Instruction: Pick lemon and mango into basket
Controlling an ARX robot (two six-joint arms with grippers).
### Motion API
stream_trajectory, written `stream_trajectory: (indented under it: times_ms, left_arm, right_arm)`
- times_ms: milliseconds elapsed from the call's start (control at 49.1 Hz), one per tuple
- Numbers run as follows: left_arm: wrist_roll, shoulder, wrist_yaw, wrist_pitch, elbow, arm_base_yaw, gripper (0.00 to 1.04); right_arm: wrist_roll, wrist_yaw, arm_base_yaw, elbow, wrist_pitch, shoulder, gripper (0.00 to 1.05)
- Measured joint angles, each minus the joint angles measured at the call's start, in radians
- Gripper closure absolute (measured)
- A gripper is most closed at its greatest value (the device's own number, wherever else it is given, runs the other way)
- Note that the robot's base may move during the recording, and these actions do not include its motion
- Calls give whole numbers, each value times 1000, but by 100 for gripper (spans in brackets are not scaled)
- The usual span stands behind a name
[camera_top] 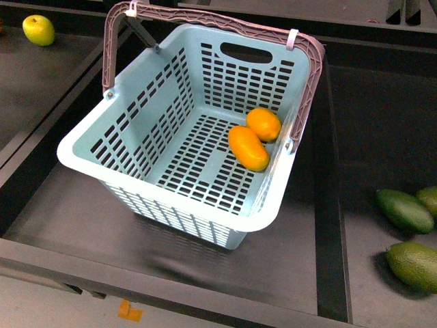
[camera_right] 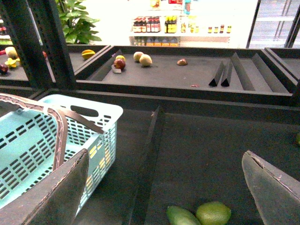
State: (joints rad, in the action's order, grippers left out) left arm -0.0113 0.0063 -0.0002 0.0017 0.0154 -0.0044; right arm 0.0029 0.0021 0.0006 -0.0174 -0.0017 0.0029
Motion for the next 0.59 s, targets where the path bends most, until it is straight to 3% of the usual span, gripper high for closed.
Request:
stream_trajectory:
  times_ms: [244,509,591]
  left_arm:
    - [0,0,0,0,0,0,100]
    - [0,0,0,0,0,0,50]
    - [0,0,0,0,0,0,31]
  right_arm:
    - [0,0,0,0,0,0,9]
    - [0,0,0,0,0,0,9]
    - [0,0,0,0,0,0,9]
